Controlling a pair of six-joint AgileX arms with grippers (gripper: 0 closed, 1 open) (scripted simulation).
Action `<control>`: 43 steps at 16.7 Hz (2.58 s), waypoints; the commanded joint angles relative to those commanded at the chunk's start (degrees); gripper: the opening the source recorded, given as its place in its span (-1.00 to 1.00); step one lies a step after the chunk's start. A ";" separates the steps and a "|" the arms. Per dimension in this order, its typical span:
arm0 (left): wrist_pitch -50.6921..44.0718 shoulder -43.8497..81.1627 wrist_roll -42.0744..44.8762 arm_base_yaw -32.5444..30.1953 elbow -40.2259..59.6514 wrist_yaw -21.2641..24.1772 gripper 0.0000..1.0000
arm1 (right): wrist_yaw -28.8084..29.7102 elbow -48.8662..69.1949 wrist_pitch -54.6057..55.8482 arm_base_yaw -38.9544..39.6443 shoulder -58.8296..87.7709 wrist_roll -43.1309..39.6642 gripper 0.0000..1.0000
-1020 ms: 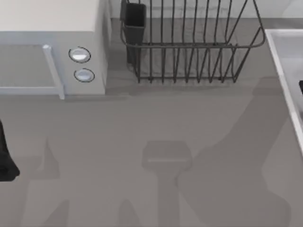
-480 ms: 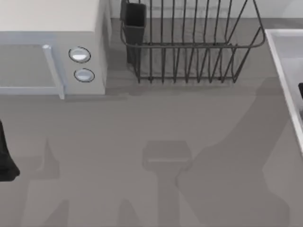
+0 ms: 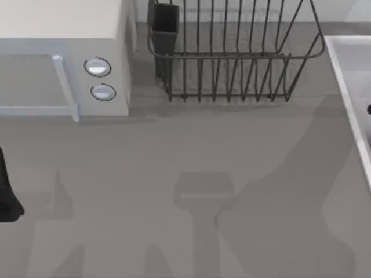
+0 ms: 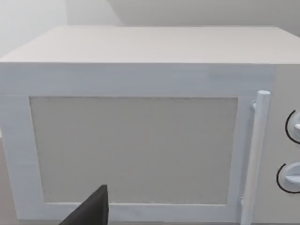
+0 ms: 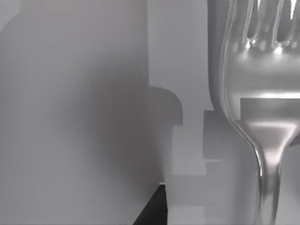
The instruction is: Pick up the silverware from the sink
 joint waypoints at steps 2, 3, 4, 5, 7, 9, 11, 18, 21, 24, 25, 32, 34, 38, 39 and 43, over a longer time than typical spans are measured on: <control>0.00 0.00 0.00 0.00 0.00 0.00 1.00 | 0.00 0.00 0.00 0.00 0.00 0.00 -0.81; 0.00 0.00 0.00 0.00 0.00 0.00 1.00 | 0.00 0.00 0.00 0.00 0.00 0.00 -0.96; 0.00 0.00 0.00 0.00 0.00 0.00 1.00 | 0.00 0.00 0.00 0.00 0.00 0.00 -1.00; 0.00 0.00 0.00 0.00 0.00 0.00 1.00 | 0.00 0.00 0.00 0.00 0.00 0.00 -1.00; 0.00 0.00 0.00 0.00 0.00 0.00 1.00 | 0.00 0.00 0.00 0.00 0.00 0.00 -1.00; 0.00 0.00 0.00 0.00 0.00 0.00 1.00 | 0.00 0.00 0.00 0.00 0.00 0.00 -1.00; 0.00 0.00 0.00 0.00 0.00 0.00 1.00 | 0.00 0.00 0.00 0.00 0.00 0.00 -1.00; 0.00 0.00 0.00 0.00 0.00 0.00 1.00 | -0.56 9.03 -10.38 0.10 -4.06 0.37 -1.00; 0.00 0.00 0.00 0.00 0.00 0.00 1.00 | -0.59 16.49 -21.29 0.08 -5.98 0.33 -1.00; 0.00 0.00 0.00 0.00 0.00 0.00 1.00 | -0.61 22.35 -28.17 0.08 -7.93 0.32 -1.00; 0.00 0.00 0.00 0.00 0.00 0.00 1.00 | -0.62 23.38 -29.25 0.08 -8.29 0.32 -1.00; 0.00 0.00 0.00 0.00 0.00 0.00 1.00 | -0.63 23.20 -30.09 2.19 -9.18 2.44 -1.00; 0.00 0.00 0.00 0.00 0.00 0.00 1.00 | -0.60 21.96 -30.96 6.44 -10.92 6.69 -1.00; 0.00 0.00 0.00 0.00 0.00 0.00 1.00 | -0.51 17.82 -33.28 21.22 -16.55 21.20 -1.00; 0.00 0.00 0.00 0.00 0.00 0.00 1.00 | -0.48 16.61 -33.92 25.58 -18.18 25.48 -1.00; 0.00 0.00 0.00 0.00 0.00 0.00 1.00 | -0.39 12.07 -36.19 40.53 -24.31 40.27 -1.00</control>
